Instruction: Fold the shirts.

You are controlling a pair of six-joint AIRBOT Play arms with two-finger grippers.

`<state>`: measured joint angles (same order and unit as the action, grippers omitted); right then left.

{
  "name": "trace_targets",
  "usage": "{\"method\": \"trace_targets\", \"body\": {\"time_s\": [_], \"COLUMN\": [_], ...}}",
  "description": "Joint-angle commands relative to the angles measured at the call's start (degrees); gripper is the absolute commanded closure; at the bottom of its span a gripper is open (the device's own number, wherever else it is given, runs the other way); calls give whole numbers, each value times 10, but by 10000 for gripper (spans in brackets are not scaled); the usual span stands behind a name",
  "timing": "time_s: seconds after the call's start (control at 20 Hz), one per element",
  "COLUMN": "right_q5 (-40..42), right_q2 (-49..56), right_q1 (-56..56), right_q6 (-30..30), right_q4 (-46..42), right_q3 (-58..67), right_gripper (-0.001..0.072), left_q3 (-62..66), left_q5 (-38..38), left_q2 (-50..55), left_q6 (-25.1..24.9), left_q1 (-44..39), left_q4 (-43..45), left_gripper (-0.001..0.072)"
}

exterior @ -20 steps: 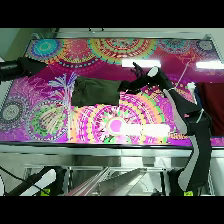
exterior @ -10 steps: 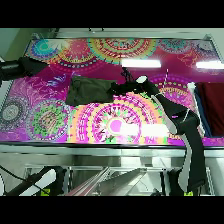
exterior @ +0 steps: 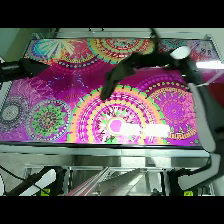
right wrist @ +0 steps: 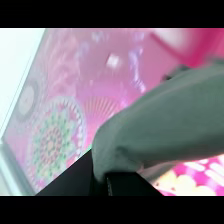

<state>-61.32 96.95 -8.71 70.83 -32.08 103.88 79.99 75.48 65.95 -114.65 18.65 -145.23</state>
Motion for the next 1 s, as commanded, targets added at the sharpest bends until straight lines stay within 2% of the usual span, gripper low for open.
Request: {"method": "trace_targets", "body": {"time_s": [0.0, 0.1, 0.3, 0.4, 0.5, 0.6, 0.65, 0.7, 0.85, 0.95], "right_q5": [-26, -25, -18, 19, 29, 2, 16, 36, 8, -68], "right_q2": [-142, -191, -196, -160, -93, -19, -5, -5, -38, -63], "right_q1": [81, 139, 300, 369, 423, 462, 477, 489, 536, 578], "right_q6": [79, 103, 88, 43, 39, 39, 40, 40, 69, 59], "right_q4": [-147, -218, -186, -149, -99, 9, 58, 71, -3, -21], "right_q3": [0, 0, 8, 33, 111, 209, 216, 205, 140, 77], "right_gripper": [692, 692, 692, 693, 693, 693, 693, 693, 694, 694], "left_q3": [0, 0, 0, 0, 0, 0, 0, 0, 0, 0], "left_q5": [-1, -3, -3, -9, -22, -33, -38, -43, -50, -48], "left_q2": [0, 0, 0, 1, 1, 1, 1, 1, 1, 1], "left_q6": [3, 7, 12, 12, 11, 11, 11, 11, 10, 8], "left_q1": [0, 0, 0, -1, 0, 0, 0, 0, 0, -1], "left_q4": [0, 0, 0, 0, 0, 2, 2, 2, 2, 2], "left_gripper": [696, 696, 696, 696, 696, 696, 696, 696, 696, 696]}}
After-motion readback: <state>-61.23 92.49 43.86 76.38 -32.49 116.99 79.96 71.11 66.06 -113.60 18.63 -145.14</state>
